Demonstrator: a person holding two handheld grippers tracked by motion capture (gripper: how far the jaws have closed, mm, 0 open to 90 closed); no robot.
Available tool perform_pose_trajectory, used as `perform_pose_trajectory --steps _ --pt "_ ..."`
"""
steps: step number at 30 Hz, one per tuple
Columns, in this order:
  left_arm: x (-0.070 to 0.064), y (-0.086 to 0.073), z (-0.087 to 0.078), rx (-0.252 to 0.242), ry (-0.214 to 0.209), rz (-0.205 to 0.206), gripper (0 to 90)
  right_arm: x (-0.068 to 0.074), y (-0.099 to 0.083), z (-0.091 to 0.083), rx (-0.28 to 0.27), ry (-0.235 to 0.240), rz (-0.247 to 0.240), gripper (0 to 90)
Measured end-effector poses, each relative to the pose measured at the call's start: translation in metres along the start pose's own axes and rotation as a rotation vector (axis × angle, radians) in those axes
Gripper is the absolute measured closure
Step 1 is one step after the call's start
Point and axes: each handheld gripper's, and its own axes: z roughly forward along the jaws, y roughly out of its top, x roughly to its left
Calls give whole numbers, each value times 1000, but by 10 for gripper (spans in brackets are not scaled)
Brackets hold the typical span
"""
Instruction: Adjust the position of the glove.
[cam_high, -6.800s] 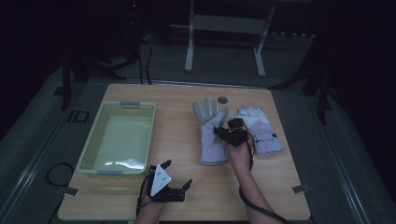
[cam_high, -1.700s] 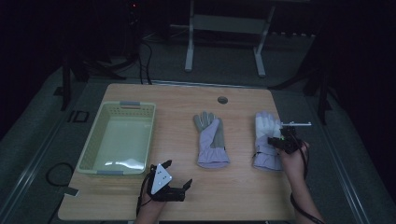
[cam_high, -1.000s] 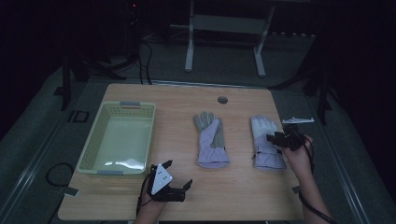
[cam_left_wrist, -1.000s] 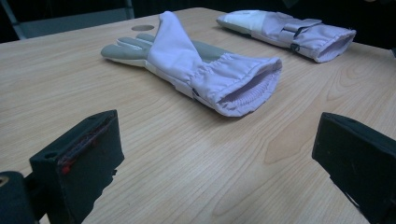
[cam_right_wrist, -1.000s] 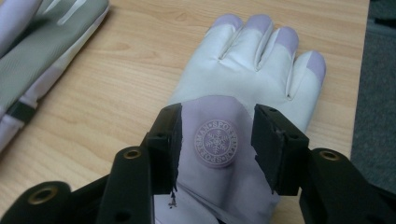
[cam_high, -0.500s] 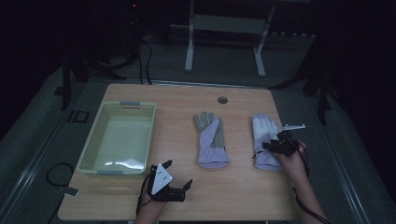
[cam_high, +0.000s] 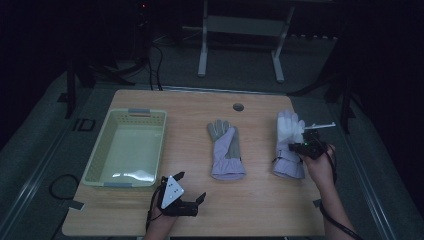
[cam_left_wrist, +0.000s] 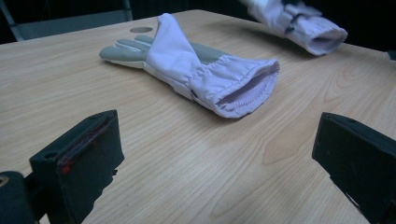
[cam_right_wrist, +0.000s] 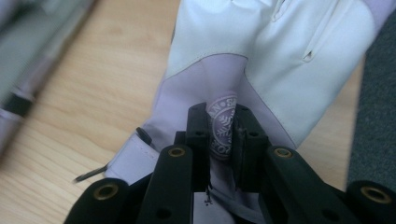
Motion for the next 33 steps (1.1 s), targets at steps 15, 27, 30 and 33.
perform_pose_trajectory --steps 15,27,30,33 --pt "0 0 0 3 4 -1 18 36 45 -45 -86 24 -28 791" --pt "0 0 0 2 4 -1 19 94 76 -53 -108 72 -84 792" --pt "0 0 0 2 4 0 19 111 82 -50 -105 85 -103 792" --pt "0 0 0 0 3 -1 19 124 86 -47 -100 103 -117 791"
